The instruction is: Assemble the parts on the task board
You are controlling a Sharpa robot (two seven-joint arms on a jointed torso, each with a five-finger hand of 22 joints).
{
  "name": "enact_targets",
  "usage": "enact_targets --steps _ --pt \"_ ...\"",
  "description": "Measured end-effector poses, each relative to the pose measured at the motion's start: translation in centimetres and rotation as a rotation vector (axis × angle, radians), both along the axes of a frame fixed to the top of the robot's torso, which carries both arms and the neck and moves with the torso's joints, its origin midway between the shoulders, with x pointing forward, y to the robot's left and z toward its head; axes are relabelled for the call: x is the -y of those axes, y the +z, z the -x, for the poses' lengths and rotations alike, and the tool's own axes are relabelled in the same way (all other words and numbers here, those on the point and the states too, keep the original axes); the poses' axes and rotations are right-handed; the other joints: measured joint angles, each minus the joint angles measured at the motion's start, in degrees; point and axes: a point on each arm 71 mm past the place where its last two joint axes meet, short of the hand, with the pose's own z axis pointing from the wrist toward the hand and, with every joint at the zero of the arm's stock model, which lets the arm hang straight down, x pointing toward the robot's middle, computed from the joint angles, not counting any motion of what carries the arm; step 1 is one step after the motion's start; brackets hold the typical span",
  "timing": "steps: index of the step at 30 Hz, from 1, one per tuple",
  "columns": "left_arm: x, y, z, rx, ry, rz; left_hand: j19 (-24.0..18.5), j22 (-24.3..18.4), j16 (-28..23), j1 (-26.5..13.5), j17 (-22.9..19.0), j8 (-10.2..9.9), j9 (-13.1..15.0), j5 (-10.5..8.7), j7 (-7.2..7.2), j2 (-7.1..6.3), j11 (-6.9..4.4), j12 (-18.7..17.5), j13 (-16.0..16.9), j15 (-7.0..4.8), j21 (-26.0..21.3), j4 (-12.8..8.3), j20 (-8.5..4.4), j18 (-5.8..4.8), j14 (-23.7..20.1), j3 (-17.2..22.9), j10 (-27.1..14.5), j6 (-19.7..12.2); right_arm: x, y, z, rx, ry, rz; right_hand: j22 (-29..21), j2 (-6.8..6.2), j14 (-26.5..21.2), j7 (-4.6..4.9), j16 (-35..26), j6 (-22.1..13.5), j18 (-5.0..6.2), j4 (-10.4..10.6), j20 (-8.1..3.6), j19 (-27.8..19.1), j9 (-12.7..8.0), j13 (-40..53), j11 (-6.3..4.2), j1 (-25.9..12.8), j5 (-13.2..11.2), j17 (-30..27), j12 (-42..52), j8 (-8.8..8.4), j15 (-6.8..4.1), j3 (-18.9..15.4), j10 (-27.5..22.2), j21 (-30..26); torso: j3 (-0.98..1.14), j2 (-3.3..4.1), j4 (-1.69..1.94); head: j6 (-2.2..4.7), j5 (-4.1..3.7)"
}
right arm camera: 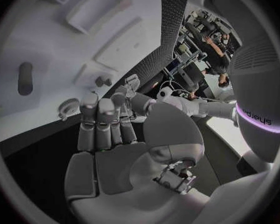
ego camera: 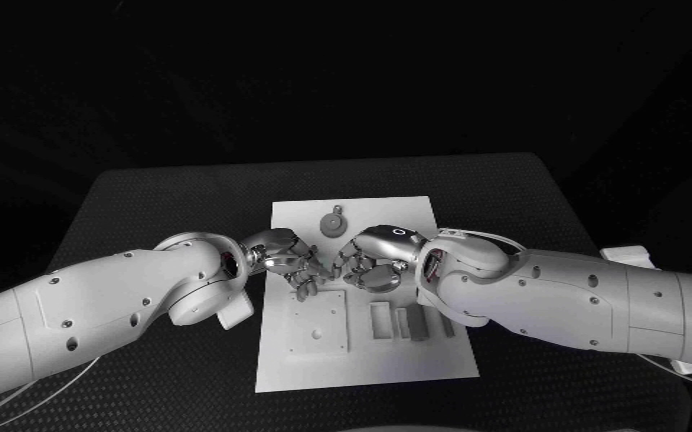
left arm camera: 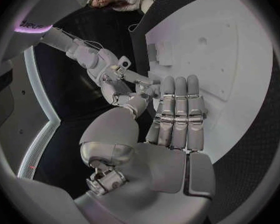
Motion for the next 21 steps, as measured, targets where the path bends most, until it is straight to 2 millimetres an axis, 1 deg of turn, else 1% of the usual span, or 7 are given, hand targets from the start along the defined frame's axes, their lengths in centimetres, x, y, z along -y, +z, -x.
enact_targets --steps 15,21 --pt "-0.03 -0.03 -0.04 -0.004 0.004 -0.006 0.00 0.05 0.00 -0.25 0.05 0.11 0.00 -0.02 -0.15 0.02 0.08 0.00 0.04 0.00 0.00 0.06 0.00 -0.01 0.00 -0.07 0.08 0.15 0.04 -0.22 0.04 -0.010 0.004 0.008 0.00 0.00 0.00 0.00 0.00 0.00 0.00 0.00 0.01 -0.01 0.01 0.00 0.00 0.00 0.00 0.05 0.00 0.00 0.00 0.00 -0.01 0.00 -0.02 0.00 0.01 -0.16 0.01" --pt "0.16 -0.02 -0.01 0.006 -0.005 -0.016 0.00 0.05 0.00 -0.19 0.06 0.11 0.10 0.11 -0.15 0.07 0.08 0.00 0.05 0.00 0.00 0.03 0.00 -0.01 0.00 -0.11 0.09 0.15 0.78 -0.41 -0.41 -0.004 -0.019 0.016 0.04 0.00 0.00 0.00 0.00 0.00 0.00 0.00 0.01 -0.01 0.02 0.00 0.00 0.00 0.00 0.05 0.00 0.01 0.00 0.00 -0.01 0.00 -0.02 -0.01 0.01 -0.18 0.00"
